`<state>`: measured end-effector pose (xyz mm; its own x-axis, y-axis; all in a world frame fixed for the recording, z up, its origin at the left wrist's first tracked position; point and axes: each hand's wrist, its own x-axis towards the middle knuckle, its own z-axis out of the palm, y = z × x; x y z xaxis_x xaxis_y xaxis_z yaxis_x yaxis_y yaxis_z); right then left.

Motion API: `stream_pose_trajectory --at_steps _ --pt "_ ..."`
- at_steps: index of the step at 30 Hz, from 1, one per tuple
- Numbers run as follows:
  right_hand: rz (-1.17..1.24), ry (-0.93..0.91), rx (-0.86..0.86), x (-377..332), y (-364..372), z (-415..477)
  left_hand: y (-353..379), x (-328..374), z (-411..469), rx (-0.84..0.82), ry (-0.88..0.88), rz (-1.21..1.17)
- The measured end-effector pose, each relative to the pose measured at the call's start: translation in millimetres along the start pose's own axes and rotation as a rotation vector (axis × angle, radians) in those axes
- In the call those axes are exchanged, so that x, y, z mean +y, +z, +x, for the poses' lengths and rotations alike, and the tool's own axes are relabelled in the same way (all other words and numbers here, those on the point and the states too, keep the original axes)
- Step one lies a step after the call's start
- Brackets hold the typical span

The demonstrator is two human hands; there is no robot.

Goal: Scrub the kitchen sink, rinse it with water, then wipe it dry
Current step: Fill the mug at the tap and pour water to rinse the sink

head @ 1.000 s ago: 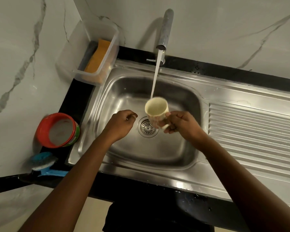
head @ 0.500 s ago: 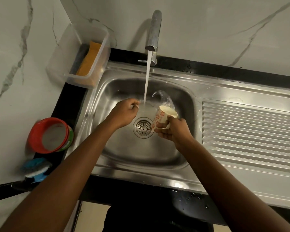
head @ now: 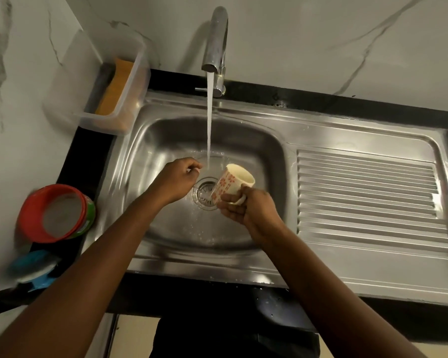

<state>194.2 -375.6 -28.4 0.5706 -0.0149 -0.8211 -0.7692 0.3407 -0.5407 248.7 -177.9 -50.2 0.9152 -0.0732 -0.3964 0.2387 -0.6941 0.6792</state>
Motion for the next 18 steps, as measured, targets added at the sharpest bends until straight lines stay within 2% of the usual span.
stream_pose_trajectory --at_steps 3,6,10,12,14,15,18 --pt "0.213 0.026 0.061 -5.6 -7.3 -6.8 3.9 -4.2 -4.9 -0.009 -0.006 0.000" --pt "0.270 0.098 0.082 6.8 -17.3 -28.4 13.8 -8.2 -11.1 -0.054 -0.007 -0.011" --pt "0.330 0.214 -0.005 25.7 -27.8 -55.1 30.0 -12.9 -19.9 -0.113 -0.018 -0.016" --pt "0.268 0.229 -0.054 21.2 -31.5 -67.3 36.4 -13.6 -24.4 -0.141 -0.025 -0.010" --pt "0.046 0.160 -0.065 9.7 -39.7 -77.0 43.9 -12.6 -31.8 -0.171 -0.031 -0.002" --pt "-0.142 0.090 -0.044 2.1 -44.9 -80.7 47.1 -11.3 -38.0 -0.184 -0.035 0.000" --pt "-0.863 -0.264 0.039 -31.8 -61.3 -87.0 61.4 -7.0 -61.7 -0.232 -0.025 0.026"
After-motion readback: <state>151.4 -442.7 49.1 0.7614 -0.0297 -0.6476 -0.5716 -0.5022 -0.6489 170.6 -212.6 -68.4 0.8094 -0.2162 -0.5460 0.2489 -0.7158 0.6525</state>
